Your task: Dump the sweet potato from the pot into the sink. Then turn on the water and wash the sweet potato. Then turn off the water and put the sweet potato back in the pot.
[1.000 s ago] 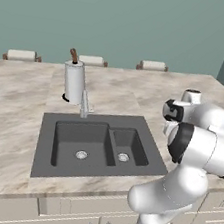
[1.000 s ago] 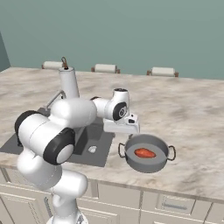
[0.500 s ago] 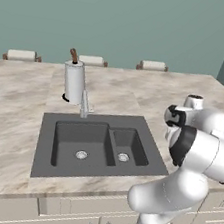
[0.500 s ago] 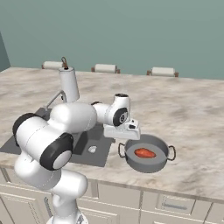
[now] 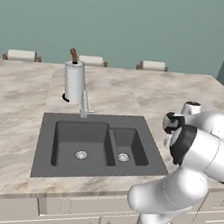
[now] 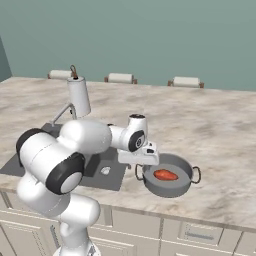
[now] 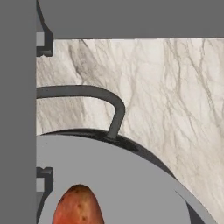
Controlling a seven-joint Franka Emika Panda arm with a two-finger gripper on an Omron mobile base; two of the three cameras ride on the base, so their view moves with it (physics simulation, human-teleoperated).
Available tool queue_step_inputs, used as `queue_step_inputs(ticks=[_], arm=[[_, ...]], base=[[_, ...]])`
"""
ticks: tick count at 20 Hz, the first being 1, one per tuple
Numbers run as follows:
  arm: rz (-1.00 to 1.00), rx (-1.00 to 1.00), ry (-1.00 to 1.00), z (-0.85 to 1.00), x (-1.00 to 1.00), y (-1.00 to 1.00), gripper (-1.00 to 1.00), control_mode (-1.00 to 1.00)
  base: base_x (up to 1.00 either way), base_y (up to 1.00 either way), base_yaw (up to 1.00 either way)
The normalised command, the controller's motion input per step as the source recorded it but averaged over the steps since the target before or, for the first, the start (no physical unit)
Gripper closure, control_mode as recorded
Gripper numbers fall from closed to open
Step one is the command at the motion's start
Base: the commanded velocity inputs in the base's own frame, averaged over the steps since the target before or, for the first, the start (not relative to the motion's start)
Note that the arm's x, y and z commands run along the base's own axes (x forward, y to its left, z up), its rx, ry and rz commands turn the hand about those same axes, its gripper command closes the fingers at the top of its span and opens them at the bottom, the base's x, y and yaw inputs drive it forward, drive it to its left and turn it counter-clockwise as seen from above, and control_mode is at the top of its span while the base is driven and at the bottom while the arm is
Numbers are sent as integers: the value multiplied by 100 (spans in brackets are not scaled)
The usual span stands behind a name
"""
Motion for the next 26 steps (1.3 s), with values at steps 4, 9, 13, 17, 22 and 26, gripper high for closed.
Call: queue_step_inputs(ticks=[4,9,13,17,22,26], arm=[[4,0,0,-21,0,0,-100,-100],[5,-1,-2,-22,0,-2,-100,-100],[6,0,-3,-22,0,-8,-100,-100],[8,0,-1,-30,0,-8,-100,-100],[8,0,0,-39,0,0,100,-100],[4,0,0,-11,-6,0,100,-100]], base=[[0,0,0],[0,0,0],[0,0,0],[0,0,0],[0,0,0],[0,0,0]])
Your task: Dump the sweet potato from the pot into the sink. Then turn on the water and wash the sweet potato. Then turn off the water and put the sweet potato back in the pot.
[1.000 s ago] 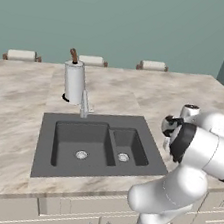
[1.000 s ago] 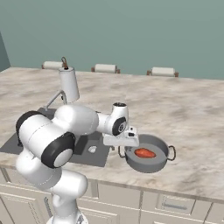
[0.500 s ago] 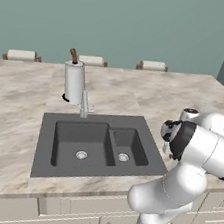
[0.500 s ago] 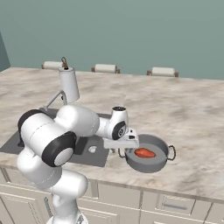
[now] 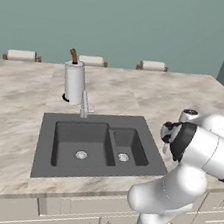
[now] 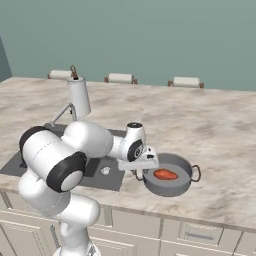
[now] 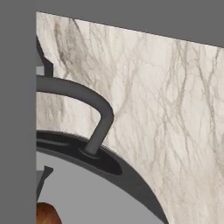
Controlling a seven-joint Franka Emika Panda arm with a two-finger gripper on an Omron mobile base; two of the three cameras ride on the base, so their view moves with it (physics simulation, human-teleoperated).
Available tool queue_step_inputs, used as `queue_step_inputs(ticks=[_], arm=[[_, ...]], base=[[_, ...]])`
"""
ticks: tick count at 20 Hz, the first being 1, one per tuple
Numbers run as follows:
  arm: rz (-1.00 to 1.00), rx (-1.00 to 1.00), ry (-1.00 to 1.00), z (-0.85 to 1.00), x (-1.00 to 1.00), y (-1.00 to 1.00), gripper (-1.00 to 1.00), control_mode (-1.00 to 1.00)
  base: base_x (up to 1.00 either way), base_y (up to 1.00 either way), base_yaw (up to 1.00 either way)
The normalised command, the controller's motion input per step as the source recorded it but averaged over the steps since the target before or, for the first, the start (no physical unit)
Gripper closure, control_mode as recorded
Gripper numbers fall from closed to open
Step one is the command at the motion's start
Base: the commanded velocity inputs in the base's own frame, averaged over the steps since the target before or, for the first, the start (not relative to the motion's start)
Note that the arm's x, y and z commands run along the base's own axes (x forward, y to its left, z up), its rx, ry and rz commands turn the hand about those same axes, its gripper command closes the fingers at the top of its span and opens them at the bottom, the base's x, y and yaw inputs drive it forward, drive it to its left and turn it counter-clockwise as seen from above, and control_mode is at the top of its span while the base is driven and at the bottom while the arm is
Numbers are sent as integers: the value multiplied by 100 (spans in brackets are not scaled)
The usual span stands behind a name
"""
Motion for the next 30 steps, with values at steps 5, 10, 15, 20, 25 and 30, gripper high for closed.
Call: queue_step_inputs(ticks=[5,10,15,20,25,30], arm=[[2,10,0,24,-33,19,100,-100],[5,14,7,72,-21,54,100,-100],[11,11,11,75,-1,64,100,-100],[14,7,9,63,0,64,100,-100],[13,3,8,53,0,65,100,-100],[14,3,10,41,-4,65,100,-100]], base=[[0,0,0],[0,0,0],[0,0,0],[0,0,0],[0,0,0],[0,0,0]])
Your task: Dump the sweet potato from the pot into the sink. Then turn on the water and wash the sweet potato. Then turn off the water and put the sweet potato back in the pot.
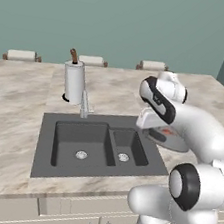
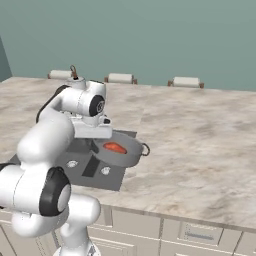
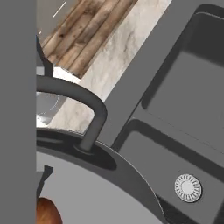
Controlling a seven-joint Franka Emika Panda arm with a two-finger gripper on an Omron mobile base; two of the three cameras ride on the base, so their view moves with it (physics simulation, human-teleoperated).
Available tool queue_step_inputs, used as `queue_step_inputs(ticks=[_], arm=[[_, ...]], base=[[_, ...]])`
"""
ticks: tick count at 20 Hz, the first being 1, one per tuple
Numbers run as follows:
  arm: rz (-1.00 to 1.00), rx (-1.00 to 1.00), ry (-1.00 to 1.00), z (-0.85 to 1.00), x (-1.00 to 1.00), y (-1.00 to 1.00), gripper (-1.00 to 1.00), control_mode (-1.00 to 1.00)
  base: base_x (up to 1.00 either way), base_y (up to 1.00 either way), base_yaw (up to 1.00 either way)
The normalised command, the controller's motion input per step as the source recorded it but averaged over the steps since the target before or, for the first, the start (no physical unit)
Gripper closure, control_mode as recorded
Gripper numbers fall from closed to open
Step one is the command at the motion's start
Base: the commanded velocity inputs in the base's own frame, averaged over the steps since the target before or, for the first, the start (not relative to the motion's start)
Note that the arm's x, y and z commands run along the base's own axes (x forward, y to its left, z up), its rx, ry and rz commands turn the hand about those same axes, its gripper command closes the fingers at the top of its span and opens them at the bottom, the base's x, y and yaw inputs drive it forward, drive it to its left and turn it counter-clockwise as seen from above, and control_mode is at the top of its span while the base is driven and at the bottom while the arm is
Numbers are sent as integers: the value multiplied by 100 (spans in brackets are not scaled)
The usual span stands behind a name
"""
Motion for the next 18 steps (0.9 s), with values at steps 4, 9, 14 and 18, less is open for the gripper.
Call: queue_step_inputs(ticks=[4,9,14,18], arm=[[15,3,4,21,-20,72,100,-100],[15,0,0,18,-39,82,100,-100],[14,0,-3,17,-53,74,100,-100],[11,0,-8,19,-48,64,100,-100]], base=[[0,0,0],[0,0,0],[0,0,0],[0,0,0]])
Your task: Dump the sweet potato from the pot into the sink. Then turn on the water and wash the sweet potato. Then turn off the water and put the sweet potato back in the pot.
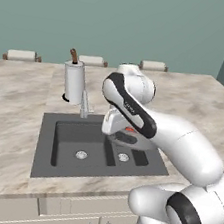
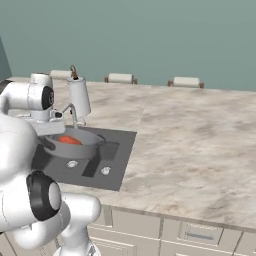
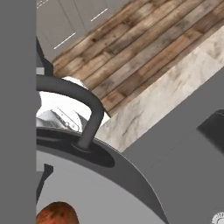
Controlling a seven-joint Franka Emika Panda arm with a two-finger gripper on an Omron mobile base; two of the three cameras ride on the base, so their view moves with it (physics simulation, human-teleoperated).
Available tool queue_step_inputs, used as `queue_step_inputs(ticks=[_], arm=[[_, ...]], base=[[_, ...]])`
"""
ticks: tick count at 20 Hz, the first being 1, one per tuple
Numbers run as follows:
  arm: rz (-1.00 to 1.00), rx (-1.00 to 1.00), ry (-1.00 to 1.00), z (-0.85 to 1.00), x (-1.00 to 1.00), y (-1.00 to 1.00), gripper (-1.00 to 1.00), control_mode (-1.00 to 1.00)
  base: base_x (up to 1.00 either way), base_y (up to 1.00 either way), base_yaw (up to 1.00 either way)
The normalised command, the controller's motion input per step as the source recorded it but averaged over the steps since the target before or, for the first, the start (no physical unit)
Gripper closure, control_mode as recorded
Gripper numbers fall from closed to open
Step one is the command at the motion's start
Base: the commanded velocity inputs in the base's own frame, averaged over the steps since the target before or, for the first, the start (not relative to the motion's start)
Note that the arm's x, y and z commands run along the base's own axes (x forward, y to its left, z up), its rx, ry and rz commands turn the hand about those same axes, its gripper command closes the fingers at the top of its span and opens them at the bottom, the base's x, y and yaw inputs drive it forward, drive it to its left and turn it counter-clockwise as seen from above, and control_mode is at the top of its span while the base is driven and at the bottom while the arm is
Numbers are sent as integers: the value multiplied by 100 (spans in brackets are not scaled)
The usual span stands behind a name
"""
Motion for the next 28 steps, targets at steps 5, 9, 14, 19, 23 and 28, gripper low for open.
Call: queue_step_inputs(ticks=[5,9,14,19,23,28], arm=[[10,2,-2,20,-29,63,100,-100],[11,6,0,13,-23,67,100,-100],[14,11,2,2,-26,68,100,-100],[15,11,1,0,-24,71,100,-100],[12,12,0,0,-3,62,100,-100],[7,17,0,0,32,37,100,-100]], base=[[0,0,0],[0,0,0],[0,0,0],[0,0,0],[0,0,0],[0,0,0]])
